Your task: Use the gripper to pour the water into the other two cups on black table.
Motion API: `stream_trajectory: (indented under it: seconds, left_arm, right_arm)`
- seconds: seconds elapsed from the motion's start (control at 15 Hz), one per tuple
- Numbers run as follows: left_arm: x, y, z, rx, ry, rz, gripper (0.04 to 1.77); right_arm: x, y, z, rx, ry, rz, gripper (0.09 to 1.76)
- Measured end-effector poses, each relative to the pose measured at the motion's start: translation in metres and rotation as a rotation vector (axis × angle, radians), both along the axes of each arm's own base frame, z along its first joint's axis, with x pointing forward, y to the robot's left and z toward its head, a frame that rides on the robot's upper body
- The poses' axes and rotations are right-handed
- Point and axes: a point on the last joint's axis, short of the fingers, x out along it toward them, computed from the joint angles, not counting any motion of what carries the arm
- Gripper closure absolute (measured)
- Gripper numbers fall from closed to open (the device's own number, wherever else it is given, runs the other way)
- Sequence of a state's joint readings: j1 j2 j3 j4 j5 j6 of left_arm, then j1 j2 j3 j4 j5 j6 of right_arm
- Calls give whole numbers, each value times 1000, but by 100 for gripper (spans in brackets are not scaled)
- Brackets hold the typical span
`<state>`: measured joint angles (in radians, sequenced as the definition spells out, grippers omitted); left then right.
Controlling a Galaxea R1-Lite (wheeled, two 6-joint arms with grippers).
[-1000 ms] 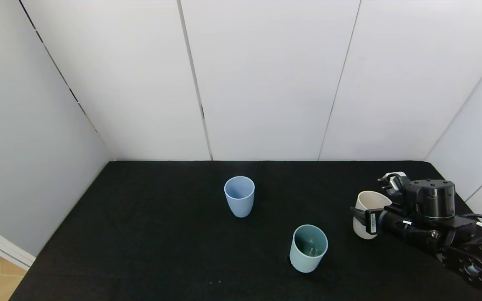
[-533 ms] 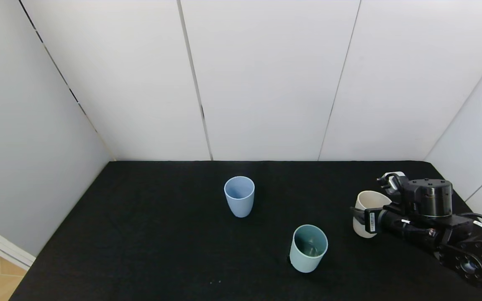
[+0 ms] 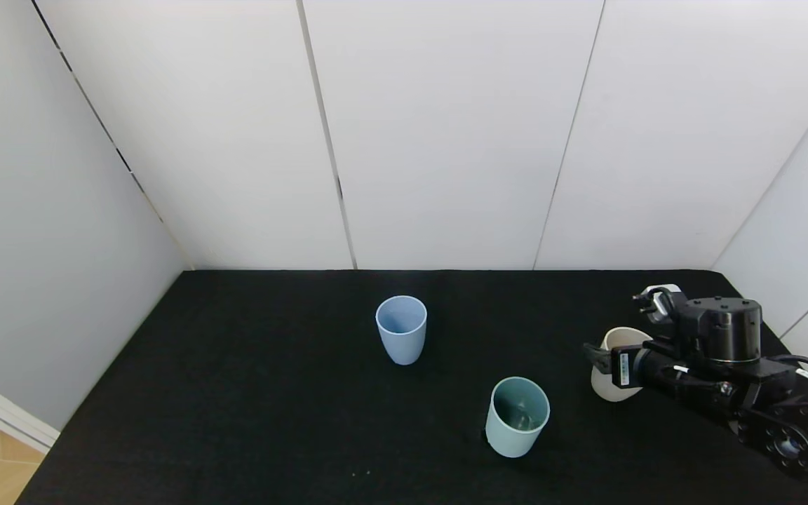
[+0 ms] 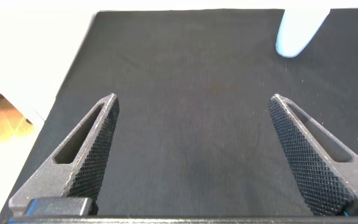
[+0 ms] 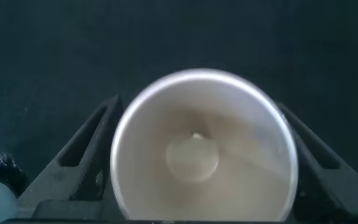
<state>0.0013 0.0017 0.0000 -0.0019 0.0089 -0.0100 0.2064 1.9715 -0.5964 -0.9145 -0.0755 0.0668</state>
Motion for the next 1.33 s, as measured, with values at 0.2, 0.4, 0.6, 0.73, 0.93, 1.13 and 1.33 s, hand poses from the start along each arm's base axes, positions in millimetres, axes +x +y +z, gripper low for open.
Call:
stream_trajectory:
  seconds: [0.2,0.4,0.6,0.73,0.93,1.13,1.33]
  left_arm:
    - [0,0,0,0,0,0,9]
    - [0,0,0,0,0,0,9]
    - [0,0,0,0,1,0,9]
    - [0,0,0,0,0,0,9]
    - [0,0,0,0,0,0,9]
    - [0,0,0,0,0,0,9]
    - [0,0,0,0,0,0,9]
  right_arm:
    - [-5,0,18,15,-55,1,21]
    - [-12,-1,41,29,-132,3,19]
    - [-24,-4,66,38,-211,6,18]
    - [-37,-6,83,33,-267,11,17]
    - [-67,-16,102,7,-331,10,16]
    - [-107,-30,112,-18,-320,-12,15]
    - [-160,-45,122,-31,-297,-51,15]
